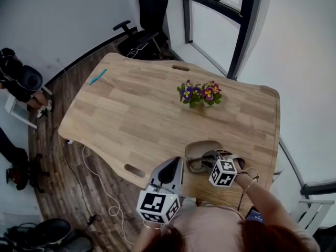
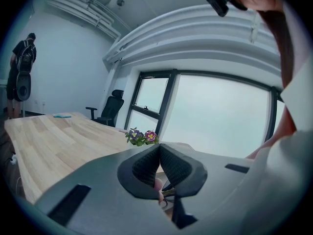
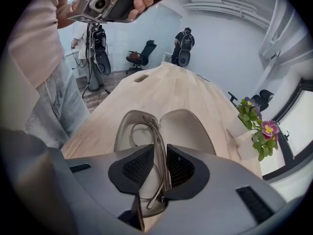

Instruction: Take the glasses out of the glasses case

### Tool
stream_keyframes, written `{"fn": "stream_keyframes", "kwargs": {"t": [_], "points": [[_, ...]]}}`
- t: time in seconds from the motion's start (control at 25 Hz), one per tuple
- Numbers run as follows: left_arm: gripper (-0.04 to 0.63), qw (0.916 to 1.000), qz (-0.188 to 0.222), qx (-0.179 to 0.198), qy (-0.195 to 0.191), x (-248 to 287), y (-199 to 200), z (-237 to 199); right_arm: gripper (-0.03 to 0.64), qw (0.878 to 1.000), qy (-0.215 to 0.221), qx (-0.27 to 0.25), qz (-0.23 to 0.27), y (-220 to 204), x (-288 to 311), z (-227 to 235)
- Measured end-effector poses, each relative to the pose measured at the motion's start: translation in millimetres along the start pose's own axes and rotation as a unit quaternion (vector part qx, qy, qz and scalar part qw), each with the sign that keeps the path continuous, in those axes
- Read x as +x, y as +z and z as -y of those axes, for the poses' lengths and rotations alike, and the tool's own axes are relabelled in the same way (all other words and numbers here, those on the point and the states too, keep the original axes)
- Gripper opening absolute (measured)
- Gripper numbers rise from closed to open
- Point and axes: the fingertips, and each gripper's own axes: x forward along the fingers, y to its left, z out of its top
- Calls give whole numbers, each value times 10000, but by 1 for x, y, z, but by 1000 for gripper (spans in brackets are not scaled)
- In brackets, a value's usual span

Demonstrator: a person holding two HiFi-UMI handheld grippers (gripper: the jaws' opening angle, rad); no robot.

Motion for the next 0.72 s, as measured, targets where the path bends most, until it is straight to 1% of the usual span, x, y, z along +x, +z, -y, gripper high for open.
{"fn": "stream_keyframes", "kwargs": {"t": [0.36, 0.6, 0.72], "points": [[0, 9999, -5, -26, 100, 1, 0, -8, 66, 9998, 199, -3, -63, -1, 15, 3], [0, 9999, -34, -31, 133, 3, -2, -10, 36, 9990, 453, 40, 2, -1, 20, 1], [0, 9999, -40, -31, 133, 3, -2, -10, 27, 9987, 498, -67, 12, 1, 19, 1]]}}
